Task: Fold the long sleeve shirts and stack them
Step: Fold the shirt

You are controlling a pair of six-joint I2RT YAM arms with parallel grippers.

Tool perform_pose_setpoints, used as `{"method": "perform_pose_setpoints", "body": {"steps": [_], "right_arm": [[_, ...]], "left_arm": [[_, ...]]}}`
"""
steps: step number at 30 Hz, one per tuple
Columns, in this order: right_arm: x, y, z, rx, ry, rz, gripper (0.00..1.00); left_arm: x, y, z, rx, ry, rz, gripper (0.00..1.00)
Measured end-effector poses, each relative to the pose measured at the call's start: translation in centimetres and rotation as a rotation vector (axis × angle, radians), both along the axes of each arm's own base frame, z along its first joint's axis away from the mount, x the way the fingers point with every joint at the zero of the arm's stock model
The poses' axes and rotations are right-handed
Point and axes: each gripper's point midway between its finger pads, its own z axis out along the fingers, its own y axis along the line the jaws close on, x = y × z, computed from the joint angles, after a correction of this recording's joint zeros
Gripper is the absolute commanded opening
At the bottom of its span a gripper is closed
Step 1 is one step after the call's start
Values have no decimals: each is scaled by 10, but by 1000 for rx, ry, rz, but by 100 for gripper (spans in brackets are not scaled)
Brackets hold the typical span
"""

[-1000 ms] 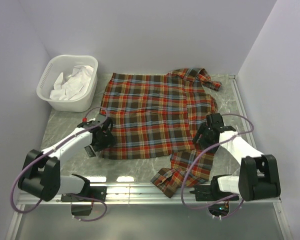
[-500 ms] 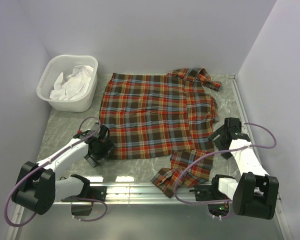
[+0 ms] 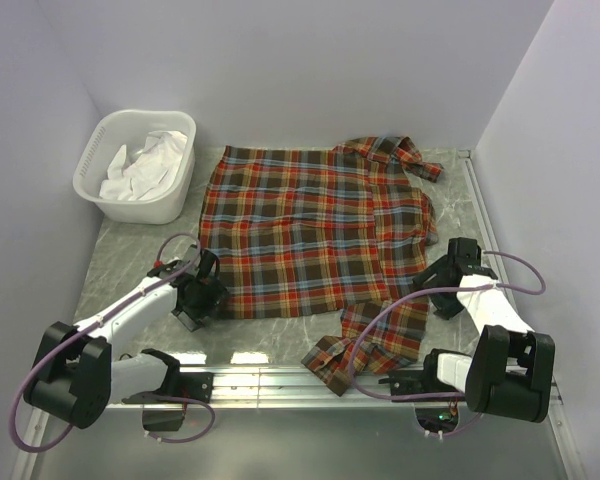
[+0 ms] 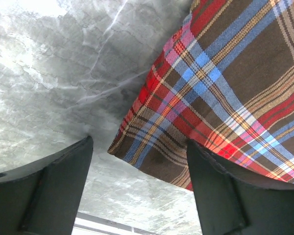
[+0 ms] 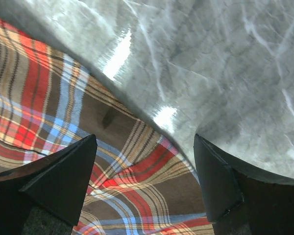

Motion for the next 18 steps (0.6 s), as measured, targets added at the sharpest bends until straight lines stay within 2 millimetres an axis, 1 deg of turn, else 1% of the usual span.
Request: {"method": "perform_pose_setpoints", "body": {"steps": [1,3,4,7,8,9,11,14,15,18], "right_arm": [[2,0,0,2,-8,3,85],[4,2,0,9,-15,10,84],[4,2,0,12,-16,14,84],[5,3,0,16,-18,21,80],[5,3,0,17,-21,22,79],[6,4,0,19,-25,24,74],[7,5,0,24,-31,30,70],[9,7,0,35,-39,39,68],[9,8,0,38,-40,43,65],[9,11,-1,41,-42,59,63]], "left_arm": [[0,1,-1,2,1,1,75],[0,1,-1,4,0,3,68],[0,1,-1,4,1,4,58],[-1,2,-3,7,2,6,47],[0,2,-3,8,2,5,41],[0,1,-3,7,1,5,38],[0,2,-4,8,0,2,31],[0,1,-5,9,-1,0,29],[0,1,-5,9,0,-1,28],[1,1,-5,9,-2,-3,28]]}}
